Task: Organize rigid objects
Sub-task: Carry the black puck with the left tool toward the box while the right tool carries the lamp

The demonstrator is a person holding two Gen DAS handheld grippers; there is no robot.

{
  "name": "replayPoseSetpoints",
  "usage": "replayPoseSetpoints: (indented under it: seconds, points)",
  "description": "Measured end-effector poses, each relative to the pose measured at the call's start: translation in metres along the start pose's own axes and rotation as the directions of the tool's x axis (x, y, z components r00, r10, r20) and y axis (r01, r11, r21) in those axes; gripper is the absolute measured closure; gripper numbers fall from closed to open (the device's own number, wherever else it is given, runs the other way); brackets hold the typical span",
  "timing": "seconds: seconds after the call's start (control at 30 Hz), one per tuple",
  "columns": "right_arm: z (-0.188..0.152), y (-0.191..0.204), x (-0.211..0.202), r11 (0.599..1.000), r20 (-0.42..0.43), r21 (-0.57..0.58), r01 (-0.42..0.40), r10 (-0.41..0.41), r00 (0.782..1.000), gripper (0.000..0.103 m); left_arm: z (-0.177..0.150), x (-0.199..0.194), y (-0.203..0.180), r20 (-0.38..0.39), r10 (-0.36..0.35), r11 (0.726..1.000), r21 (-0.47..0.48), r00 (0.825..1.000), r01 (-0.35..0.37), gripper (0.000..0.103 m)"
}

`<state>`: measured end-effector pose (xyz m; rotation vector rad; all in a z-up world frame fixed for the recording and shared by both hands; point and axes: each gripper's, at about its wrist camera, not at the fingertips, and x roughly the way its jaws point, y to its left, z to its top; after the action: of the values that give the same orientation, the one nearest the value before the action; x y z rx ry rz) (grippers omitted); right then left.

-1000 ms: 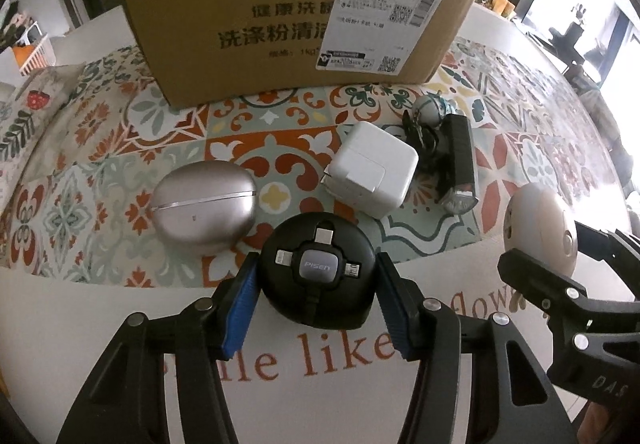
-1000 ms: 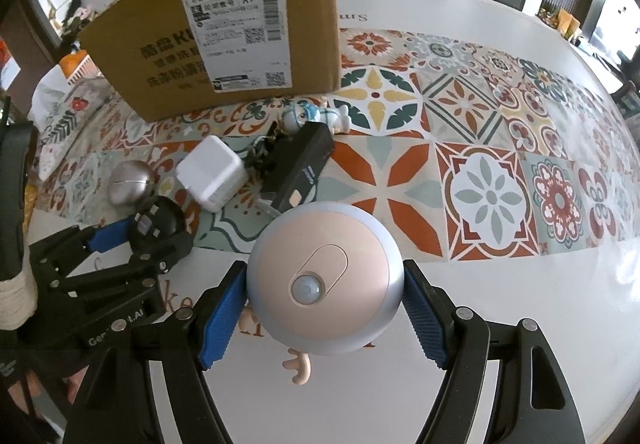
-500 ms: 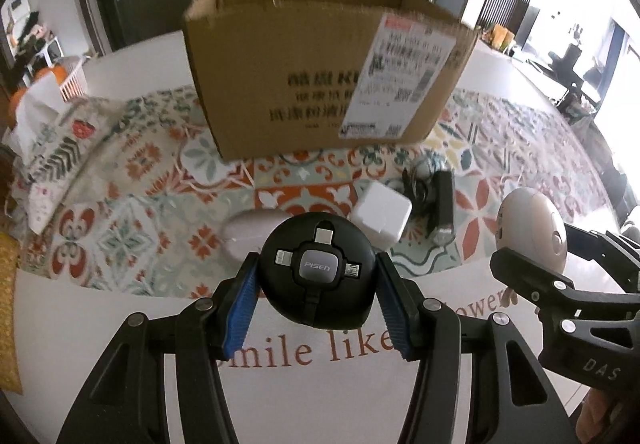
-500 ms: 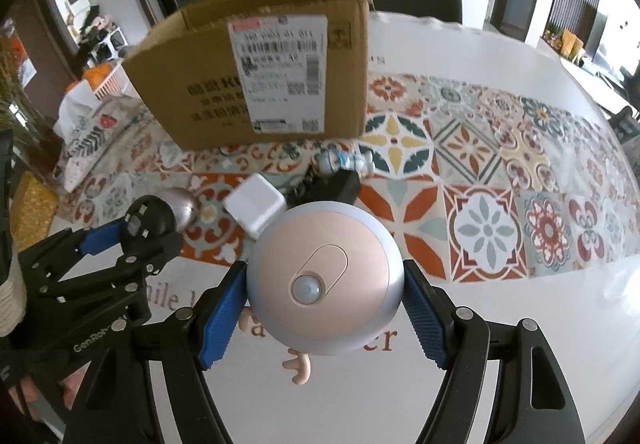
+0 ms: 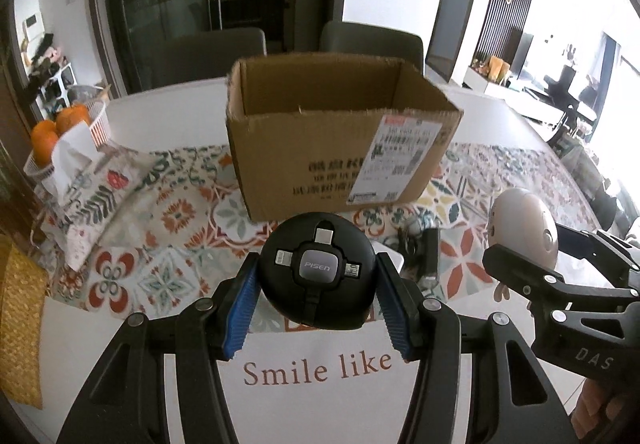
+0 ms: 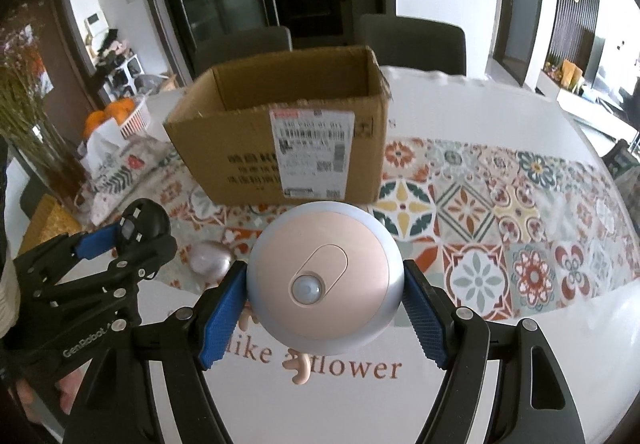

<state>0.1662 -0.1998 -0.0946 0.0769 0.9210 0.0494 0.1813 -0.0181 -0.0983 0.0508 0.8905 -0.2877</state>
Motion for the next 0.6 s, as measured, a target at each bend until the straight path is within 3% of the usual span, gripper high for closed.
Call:
replayPoseSetpoints:
  seconds: [0.6]
  points:
    - [0.038,0.012,-0.031,1.0,0.128,-0.029,-0.013,0.016,0.992,0.028,0.043,-0.035,0.004,0.122,-0.005,1.0,0.018,0.993,0.003,0.048]
